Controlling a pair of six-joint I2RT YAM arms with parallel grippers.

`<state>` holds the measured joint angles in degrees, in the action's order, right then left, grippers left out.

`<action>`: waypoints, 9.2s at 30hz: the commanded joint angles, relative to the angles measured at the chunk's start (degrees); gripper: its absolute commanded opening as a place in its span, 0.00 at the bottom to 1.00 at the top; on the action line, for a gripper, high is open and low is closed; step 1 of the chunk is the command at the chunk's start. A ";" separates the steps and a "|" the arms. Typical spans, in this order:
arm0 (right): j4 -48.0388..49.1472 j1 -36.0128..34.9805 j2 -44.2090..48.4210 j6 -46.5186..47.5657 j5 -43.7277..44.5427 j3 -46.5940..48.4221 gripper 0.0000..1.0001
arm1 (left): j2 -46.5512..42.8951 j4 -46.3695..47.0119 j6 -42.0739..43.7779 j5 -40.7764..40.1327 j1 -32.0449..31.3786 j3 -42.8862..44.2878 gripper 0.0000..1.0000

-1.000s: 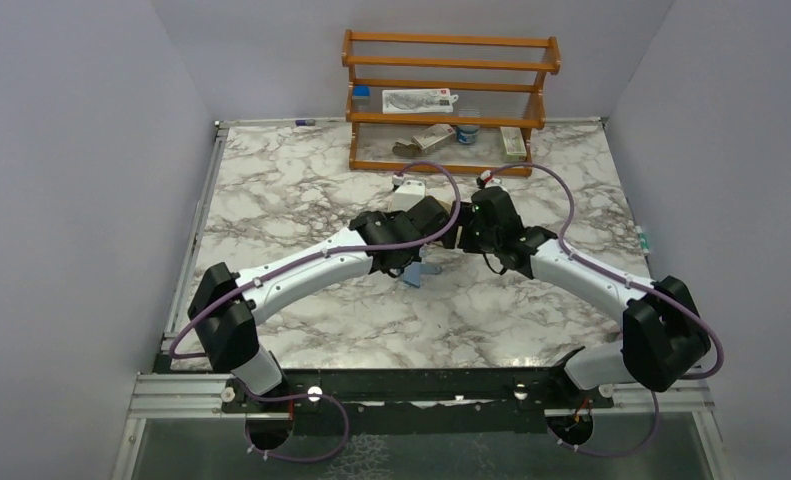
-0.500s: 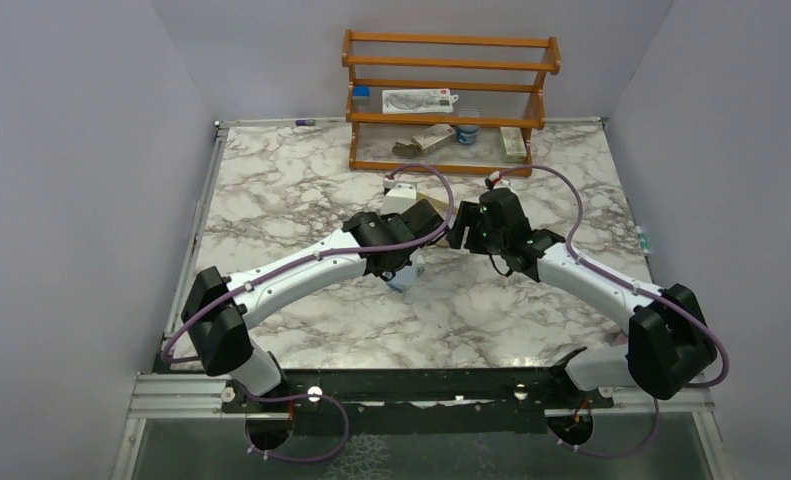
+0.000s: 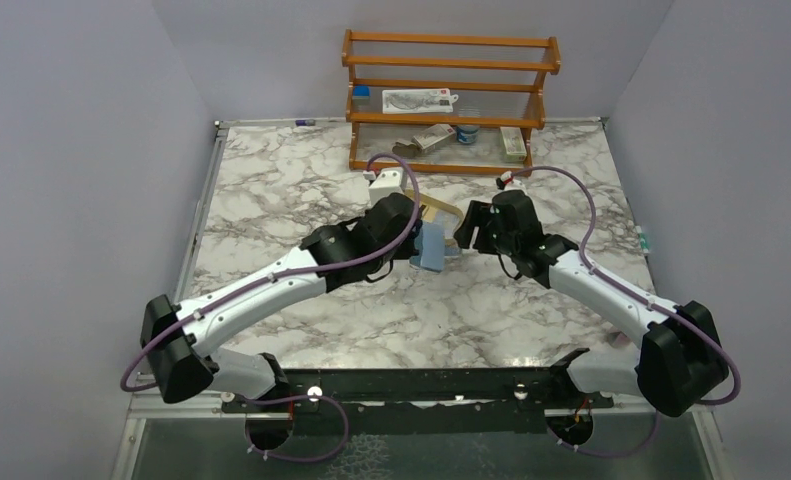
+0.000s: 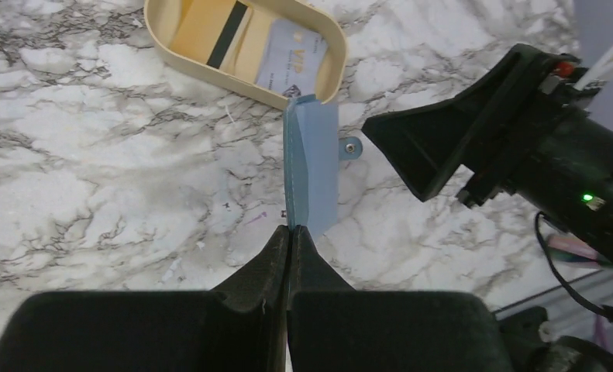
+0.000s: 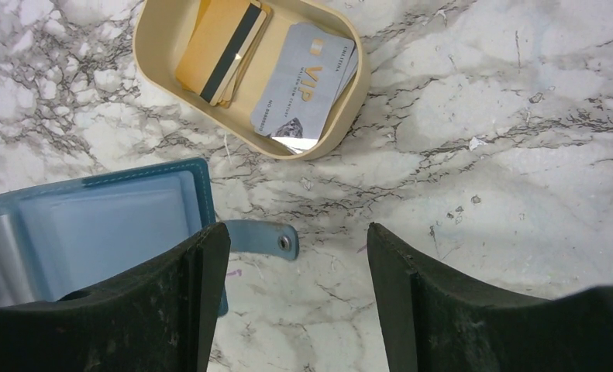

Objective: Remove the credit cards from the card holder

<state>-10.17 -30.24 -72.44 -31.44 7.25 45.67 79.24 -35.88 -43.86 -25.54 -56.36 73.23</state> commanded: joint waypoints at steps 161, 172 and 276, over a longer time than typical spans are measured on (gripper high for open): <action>36.94 -6.19 -35.39 -14.60 -52.61 -5.12 0.37 | -16.22 50.28 -15.31 6.55 7.67 -61.79 0.00; 19.27 -5.37 -28.03 -4.90 -43.82 -3.18 0.01 | -14.49 51.65 -14.92 7.00 7.72 -61.37 0.00; -4.81 9.75 0.20 4.35 -23.76 8.74 1.00 | -17.72 43.13 -3.69 9.79 9.36 -53.09 0.65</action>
<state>-19.27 -20.60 -75.24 -29.65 -12.99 55.96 60.40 9.28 -54.13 -17.08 -48.38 14.50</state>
